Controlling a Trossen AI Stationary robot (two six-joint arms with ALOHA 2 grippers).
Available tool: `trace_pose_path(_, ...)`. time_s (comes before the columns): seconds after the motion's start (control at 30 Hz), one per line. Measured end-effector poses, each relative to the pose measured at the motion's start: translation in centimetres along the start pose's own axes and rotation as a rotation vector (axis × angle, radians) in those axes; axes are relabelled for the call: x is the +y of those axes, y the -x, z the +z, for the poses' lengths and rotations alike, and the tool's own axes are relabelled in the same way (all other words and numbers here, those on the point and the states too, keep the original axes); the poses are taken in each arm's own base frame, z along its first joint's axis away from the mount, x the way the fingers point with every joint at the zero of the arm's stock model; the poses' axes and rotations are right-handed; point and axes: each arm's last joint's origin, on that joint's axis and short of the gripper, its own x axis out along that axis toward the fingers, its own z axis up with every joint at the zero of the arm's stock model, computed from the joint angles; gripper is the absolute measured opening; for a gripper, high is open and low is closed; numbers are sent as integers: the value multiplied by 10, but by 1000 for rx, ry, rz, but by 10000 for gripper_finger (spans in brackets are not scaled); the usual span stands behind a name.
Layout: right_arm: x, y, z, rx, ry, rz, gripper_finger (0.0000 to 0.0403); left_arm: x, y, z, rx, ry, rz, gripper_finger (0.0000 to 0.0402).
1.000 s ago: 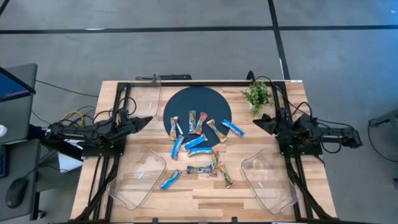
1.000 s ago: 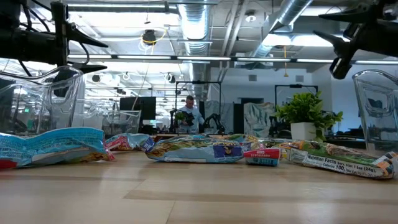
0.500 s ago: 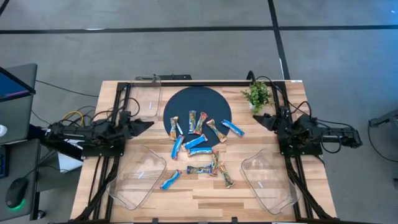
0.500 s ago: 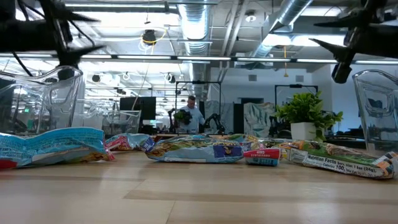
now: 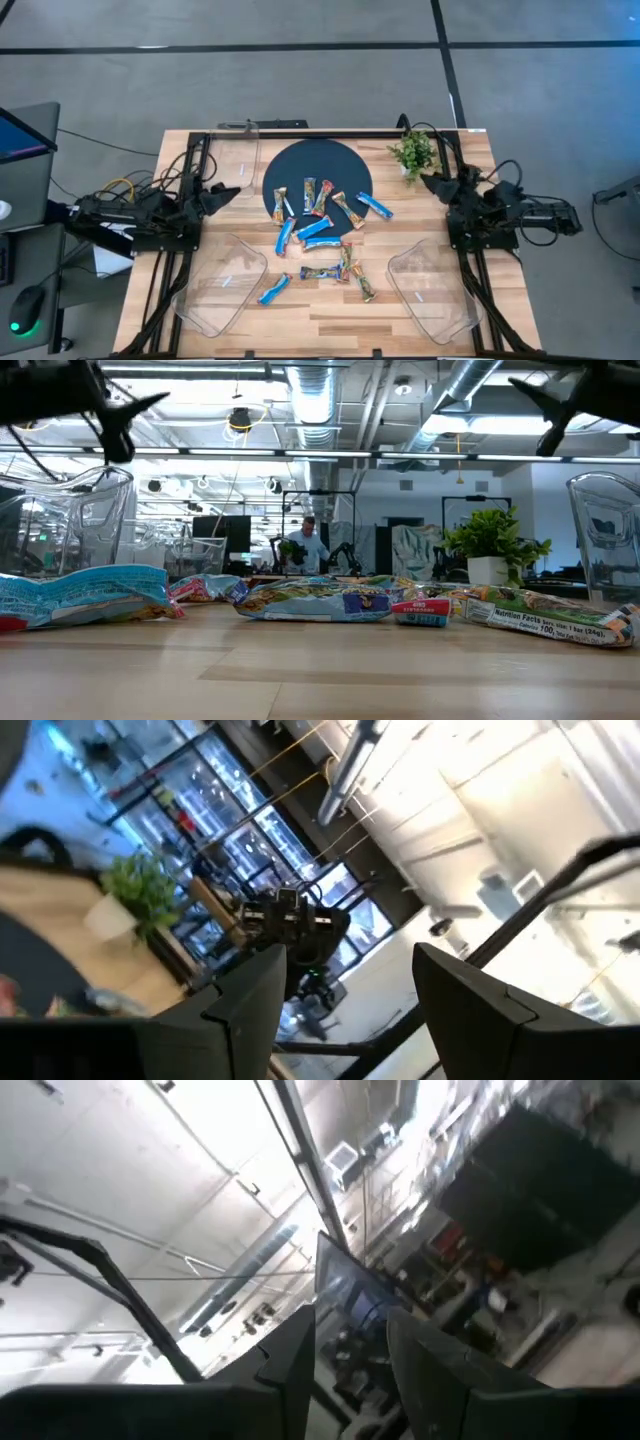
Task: Pick and place Granola Bars by type
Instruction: Put the blue granola bar into the top transparent bin
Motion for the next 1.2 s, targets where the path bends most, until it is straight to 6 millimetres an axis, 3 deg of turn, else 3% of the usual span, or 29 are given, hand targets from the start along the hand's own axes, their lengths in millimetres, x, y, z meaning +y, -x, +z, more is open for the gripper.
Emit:
trace_pose_path(0.17, 13, -10, 9, -50, 100, 44, 121, -22, -21, 12, 31, -196, 13, 213)
trace_pose_path(0.43, 26, -45, 8, 52, 198, 19, 121, -48, -66, 21, 98, -470, 83, 213)
trace_pose_path(0.63, 41, -80, 3, 146, 343, 31, 121, -49, -104, 19, 307, -599, 247, 213)
trace_pose_path(0.8, 50, -110, -1, 183, 458, 26, 121, -51, -148, 25, 514, -733, 331, 213)
trace_pose_path(1.03, 57, -133, -3, 214, 519, 16, 121, -24, -207, 23, 897, -857, 485, 213)
trace_pose_path(1.2, 58, -134, -9, 296, 527, 3, 121, 10, -238, 3, 1216, -988, 462, 213)
